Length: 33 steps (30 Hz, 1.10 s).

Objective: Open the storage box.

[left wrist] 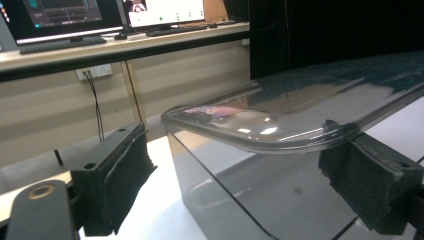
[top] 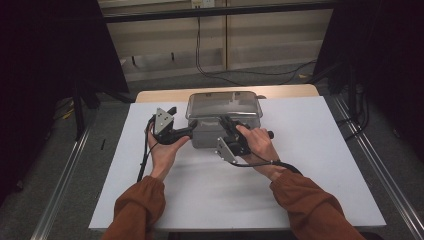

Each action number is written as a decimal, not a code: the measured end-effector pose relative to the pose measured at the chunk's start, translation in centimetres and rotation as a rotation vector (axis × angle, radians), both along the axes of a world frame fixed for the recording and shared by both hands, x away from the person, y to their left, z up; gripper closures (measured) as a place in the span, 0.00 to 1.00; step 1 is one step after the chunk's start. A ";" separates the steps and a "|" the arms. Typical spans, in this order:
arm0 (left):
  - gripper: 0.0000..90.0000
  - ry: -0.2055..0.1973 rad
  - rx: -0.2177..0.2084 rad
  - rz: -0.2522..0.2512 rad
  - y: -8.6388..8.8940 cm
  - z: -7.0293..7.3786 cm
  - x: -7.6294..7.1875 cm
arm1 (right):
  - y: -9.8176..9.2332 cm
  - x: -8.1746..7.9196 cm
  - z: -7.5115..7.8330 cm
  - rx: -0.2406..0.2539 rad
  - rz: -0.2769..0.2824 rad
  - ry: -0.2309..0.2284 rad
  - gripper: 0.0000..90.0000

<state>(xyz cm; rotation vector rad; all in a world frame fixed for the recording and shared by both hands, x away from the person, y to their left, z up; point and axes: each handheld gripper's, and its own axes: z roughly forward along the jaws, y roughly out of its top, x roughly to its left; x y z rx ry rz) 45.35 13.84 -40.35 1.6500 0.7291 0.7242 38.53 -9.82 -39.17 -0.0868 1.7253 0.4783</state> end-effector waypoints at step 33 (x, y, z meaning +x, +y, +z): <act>0.20 -0.019 0.040 -0.010 -0.4 0.0 -0.3 | -6.2 1.5 0.1 0.604 -0.072 0.419 0.16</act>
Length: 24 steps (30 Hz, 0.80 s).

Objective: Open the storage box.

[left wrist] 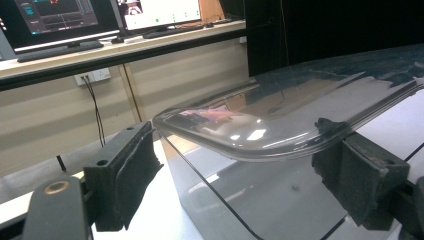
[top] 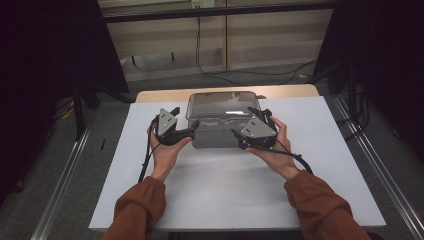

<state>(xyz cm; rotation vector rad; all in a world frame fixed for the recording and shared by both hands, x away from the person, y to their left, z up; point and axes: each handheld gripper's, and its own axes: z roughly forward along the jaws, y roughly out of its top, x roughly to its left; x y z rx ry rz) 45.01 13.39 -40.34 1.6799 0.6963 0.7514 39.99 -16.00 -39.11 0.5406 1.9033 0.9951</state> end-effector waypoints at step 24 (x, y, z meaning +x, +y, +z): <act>0.20 0.001 -0.009 -0.007 -0.2 -0.2 0.3 | -5.1 1.8 -0.5 0.287 -0.017 0.168 0.18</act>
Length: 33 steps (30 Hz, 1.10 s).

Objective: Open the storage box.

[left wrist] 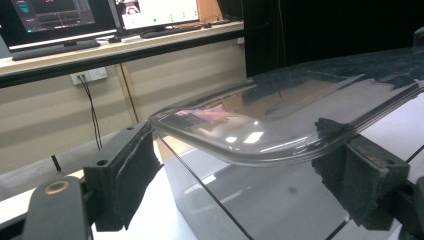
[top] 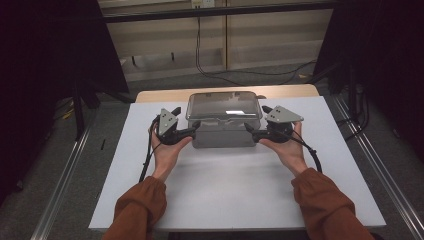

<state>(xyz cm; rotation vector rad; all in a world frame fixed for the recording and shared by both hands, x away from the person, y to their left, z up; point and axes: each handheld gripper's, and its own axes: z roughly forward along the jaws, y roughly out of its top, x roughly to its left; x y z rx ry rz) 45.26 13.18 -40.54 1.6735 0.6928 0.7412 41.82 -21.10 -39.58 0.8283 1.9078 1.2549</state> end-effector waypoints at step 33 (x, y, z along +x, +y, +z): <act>0.28 -0.032 -0.033 -0.034 -0.8 1.2 1.7 | -1.1 2.0 1.0 0.068 0.006 -0.073 0.44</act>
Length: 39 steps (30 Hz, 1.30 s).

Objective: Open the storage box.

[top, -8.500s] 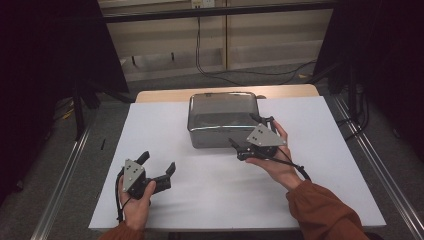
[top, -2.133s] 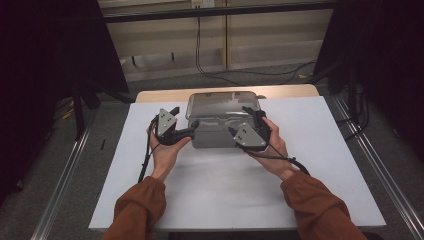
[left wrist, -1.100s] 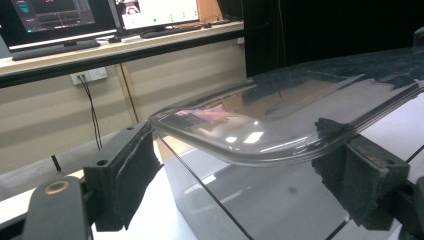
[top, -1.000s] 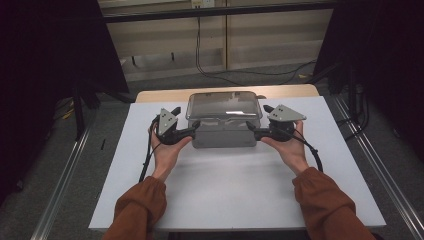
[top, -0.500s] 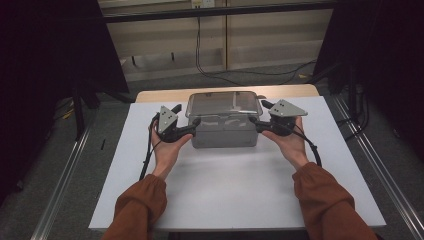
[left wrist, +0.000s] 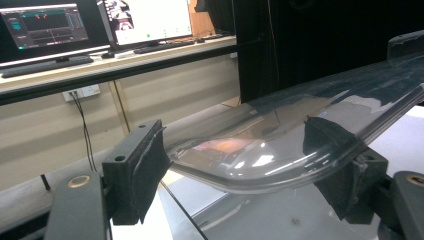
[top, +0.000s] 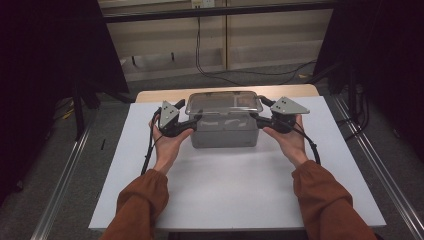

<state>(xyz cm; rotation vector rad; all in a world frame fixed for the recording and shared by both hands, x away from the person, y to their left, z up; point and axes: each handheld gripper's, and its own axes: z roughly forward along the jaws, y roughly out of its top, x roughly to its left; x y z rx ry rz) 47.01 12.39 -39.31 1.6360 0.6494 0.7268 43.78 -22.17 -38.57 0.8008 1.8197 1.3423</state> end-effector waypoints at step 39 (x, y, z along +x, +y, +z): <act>0.49 -0.041 -0.015 0.007 -0.2 1.4 2.6 | 0.3 1.7 2.2 0.061 0.018 -0.034 0.60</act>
